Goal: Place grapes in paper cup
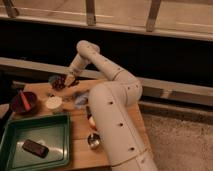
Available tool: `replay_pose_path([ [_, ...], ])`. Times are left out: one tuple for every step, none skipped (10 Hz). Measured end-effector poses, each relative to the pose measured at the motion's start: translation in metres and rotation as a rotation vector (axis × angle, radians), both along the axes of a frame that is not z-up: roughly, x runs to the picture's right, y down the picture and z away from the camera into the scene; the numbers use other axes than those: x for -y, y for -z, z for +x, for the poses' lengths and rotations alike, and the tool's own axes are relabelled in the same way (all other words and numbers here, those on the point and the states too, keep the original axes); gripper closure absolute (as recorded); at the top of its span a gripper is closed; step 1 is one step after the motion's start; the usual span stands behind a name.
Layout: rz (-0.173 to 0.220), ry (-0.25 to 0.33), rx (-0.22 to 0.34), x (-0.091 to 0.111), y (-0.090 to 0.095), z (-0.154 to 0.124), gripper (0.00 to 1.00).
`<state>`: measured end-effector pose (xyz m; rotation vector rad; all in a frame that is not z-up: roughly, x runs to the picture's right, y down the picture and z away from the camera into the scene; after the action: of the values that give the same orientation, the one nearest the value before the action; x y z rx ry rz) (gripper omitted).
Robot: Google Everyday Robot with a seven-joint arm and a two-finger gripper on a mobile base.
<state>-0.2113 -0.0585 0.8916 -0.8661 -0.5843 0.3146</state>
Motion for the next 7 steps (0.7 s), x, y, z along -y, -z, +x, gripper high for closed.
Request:
replay_pose_path([
  [-0.011,0.004,0.016,0.0,0.012,-0.002,1.0],
  [-0.027,0.023,0.027,-0.008,0.024,-0.004,1.0],
  [-0.029,0.037,0.031,-0.014,0.034,-0.009,1.0],
  [-0.026,0.055,0.017,-0.02,0.04,-0.01,1.0],
  [-0.021,0.065,0.008,-0.021,0.046,-0.009,1.0],
  [-0.014,0.073,0.0,-0.02,0.051,-0.009,1.0],
  [-0.008,0.077,-0.005,-0.02,0.055,-0.008,1.0],
])
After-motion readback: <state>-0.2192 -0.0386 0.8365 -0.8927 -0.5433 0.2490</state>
